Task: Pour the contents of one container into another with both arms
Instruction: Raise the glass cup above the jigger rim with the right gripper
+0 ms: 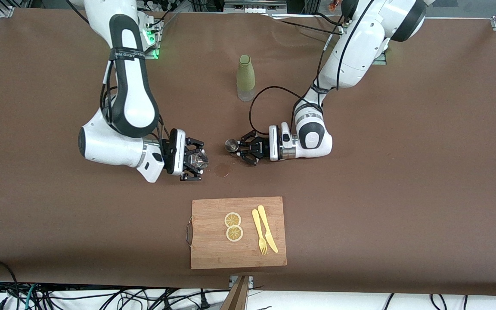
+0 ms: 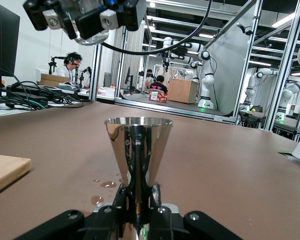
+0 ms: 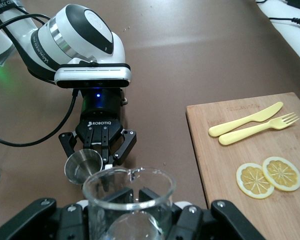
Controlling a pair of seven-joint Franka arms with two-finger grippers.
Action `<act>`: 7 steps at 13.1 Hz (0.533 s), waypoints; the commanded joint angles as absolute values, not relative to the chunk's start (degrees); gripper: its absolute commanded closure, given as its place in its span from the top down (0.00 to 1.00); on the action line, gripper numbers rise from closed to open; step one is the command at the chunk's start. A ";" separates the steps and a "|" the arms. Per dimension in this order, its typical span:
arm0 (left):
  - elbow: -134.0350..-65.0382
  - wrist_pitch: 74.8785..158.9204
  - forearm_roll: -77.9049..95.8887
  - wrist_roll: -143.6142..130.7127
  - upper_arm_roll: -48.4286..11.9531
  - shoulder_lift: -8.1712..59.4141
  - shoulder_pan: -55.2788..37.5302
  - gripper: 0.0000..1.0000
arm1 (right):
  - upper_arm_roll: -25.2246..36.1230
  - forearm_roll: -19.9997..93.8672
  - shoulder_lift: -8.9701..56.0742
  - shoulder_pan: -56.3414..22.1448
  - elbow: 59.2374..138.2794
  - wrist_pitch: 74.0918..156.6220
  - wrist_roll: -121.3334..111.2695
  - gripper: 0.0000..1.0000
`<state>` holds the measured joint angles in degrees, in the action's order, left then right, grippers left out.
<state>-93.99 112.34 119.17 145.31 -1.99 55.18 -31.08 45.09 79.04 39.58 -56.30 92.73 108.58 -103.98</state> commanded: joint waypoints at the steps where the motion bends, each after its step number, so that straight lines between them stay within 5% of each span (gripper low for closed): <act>1: -89.49 116.71 121.90 147.40 -1.93 57.21 -32.78 0.00 | 48.51 79.89 40.78 -61.33 94.39 109.77 -102.05 0.07; 7: -84.64 118.74 123.75 145.72 -1.93 60.29 -34.63 0.00 | 54.49 79.80 42.27 -69.43 96.77 111.88 -99.06 0.07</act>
